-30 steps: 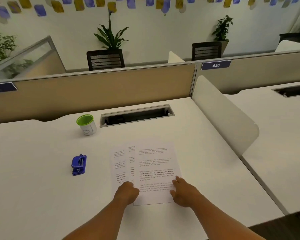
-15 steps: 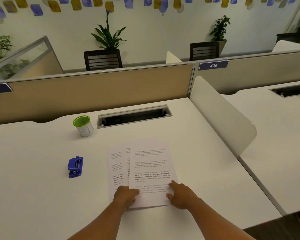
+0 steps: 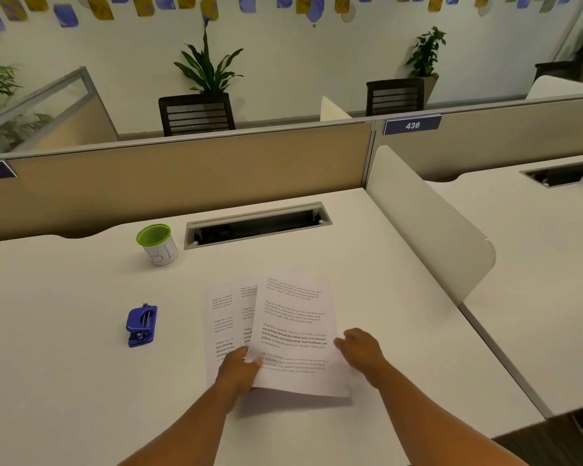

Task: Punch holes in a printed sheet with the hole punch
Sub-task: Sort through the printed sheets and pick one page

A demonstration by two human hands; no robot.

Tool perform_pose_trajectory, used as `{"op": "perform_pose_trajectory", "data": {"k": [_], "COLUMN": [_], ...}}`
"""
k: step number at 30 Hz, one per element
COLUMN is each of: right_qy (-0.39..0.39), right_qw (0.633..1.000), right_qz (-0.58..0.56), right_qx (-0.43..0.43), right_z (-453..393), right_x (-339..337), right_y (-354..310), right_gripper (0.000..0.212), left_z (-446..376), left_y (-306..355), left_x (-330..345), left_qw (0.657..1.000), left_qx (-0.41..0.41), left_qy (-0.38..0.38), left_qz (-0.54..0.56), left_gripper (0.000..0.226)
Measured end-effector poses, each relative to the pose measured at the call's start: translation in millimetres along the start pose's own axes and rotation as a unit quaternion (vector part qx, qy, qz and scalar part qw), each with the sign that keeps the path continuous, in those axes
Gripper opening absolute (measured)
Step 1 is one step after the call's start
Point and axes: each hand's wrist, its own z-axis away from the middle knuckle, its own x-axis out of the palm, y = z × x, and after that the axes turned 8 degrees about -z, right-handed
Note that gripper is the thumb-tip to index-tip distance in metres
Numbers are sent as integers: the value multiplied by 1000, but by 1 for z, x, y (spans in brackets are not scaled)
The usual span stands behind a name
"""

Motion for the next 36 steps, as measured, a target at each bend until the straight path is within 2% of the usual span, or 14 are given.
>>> {"op": "perform_pose_trajectory", "data": {"k": [3,5,6,8,10,12,14,18,21,25,30,36], "right_qy": [-7,-17,-26,-33,-16,1,11,21,27,33,39,55], "right_qw": [990,974,965,959,967,974,979,985,986,988,990,990], "right_qz": [-120,-198,-229,-254,-231,-211,-193,-159,-150,-141,-121,-116], "right_qx": [75,112,124,123,102,81,66,60,62,61,58,64], "right_z": [-5,-6,-8,-11,-14,-15,-15,-17,-18,-20,-22,-26], "right_x": [-10,-13,-14,-16,-14,-15,-17,-19,-21,-23,-25,-28], "right_y": [-3,-5,-5,-6,-5,-5,-4,5,9,11,11,14], "right_gripper": [59,70,66,37,13,14,19,18,17,19,20,16], "left_z": [-1,-2,-2,-2,-4,-7,-12,-18,-21,-25,-27,-36], "left_y": [0,0,1,1,0,0,-2,1,7,16,18,16], "left_x": [-2,-3,-4,-5,-4,-3,-1,3,8,15,22,24], "left_qw": [999,998,998,996,996,999,994,975,968,964,940,934], "left_qx": [11,13,12,4,-6,-11,-29,-65,-82,-81,-144,-158], "left_qy": [-21,-36,-47,-71,-65,8,100,189,209,214,208,211], "left_qz": [31,43,48,57,66,37,-23,-95,-116,-138,-227,-243], "left_gripper": [45,46,45,38,27,20,22,42,60,72,104,110]}}
